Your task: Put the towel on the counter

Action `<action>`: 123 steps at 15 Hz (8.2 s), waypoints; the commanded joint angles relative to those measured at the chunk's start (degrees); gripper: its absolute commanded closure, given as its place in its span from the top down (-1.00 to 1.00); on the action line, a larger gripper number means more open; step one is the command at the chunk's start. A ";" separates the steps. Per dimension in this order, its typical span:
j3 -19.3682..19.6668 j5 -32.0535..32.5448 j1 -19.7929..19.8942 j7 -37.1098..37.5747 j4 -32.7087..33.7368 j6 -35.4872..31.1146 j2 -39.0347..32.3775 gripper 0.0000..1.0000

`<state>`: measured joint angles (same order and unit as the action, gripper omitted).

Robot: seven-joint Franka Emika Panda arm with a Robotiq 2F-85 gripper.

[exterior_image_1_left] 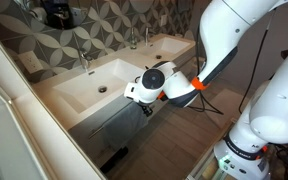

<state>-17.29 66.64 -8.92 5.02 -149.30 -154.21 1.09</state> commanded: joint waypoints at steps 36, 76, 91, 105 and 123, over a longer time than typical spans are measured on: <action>1.73 43.67 -1.15 27.93 26.92 3.47 -33.79 -0.24; 0.28 40.03 0.06 25.24 22.20 2.82 -27.38 -0.20; 0.46 41.87 1.71 25.84 25.24 -0.23 -30.87 -0.71; -0.24 40.34 1.29 25.29 21.64 0.73 -26.58 -0.92; 0.64 38.05 2.89 20.96 22.33 -5.16 -26.84 -0.35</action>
<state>-17.11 106.18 -6.81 28.33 -127.36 -157.70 -25.33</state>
